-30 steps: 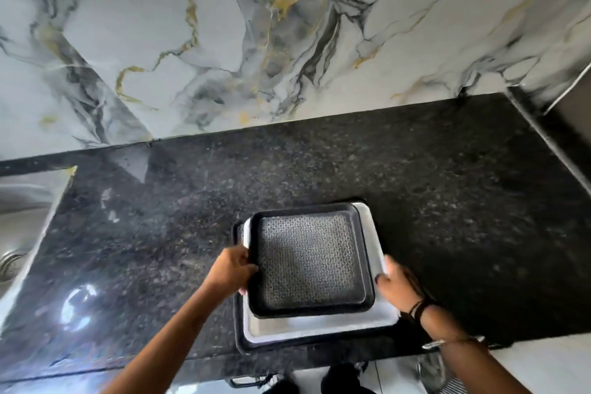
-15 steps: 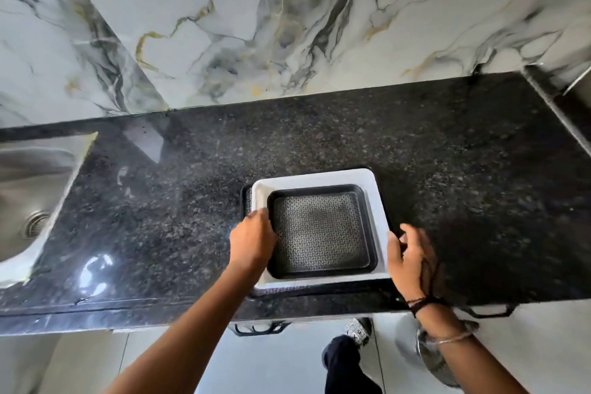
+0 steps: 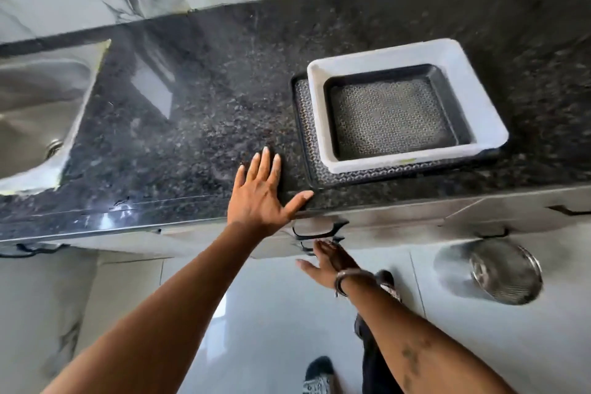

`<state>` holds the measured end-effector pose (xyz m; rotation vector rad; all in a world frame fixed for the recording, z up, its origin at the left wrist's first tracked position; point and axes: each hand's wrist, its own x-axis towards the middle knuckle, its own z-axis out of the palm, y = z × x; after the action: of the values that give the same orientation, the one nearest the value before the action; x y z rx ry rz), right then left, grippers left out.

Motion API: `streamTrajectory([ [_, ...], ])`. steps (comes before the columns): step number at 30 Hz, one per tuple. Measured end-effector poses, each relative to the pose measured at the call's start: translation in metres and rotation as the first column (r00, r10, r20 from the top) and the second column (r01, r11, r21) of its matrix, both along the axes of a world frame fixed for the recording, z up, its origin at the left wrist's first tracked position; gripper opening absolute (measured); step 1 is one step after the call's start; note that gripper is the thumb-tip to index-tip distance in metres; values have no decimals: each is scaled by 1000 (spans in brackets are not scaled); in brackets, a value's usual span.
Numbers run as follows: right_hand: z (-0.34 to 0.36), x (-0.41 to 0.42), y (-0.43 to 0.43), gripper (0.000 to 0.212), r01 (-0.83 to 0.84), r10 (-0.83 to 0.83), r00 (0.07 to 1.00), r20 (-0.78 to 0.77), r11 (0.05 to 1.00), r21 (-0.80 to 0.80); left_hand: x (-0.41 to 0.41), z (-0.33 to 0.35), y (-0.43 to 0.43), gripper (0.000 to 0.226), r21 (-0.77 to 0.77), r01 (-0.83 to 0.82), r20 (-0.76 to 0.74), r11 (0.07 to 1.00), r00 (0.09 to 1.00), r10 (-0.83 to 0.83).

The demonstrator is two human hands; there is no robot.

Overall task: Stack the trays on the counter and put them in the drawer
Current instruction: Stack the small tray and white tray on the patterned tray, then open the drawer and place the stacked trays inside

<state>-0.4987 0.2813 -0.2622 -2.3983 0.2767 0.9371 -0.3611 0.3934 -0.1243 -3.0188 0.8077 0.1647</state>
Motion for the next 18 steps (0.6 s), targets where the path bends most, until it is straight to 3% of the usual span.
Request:
streamTrajectory([
  [4, -53, 9, 13, 100, -118, 112, 992, -50, 980, -159, -2, -8, 1, 109, -48, 10, 8, 999, 1000, -10],
  [7, -61, 7, 26, 101, -74, 74, 997, -9, 974, -215, -1, -10, 3, 110, -50, -1, 10, 999, 1000, 2],
  [9, -51, 2, 32, 107, -76, 55, 994, -91, 968, -240, 0, -9, 0, 111, -58, 3, -5, 998, 1000, -3],
  [14, -22, -61, 55, 112, -102, 39, 936, -349, 981, -165, -2, -3, -1, 111, -59, -10, -25, 998, 1000, 8],
  [18, -6, -130, 85, 107, -13, -31, 877, -480, 996, -88, -2, -1, -2, 113, -41, -6, -39, 999, 999, 5],
])
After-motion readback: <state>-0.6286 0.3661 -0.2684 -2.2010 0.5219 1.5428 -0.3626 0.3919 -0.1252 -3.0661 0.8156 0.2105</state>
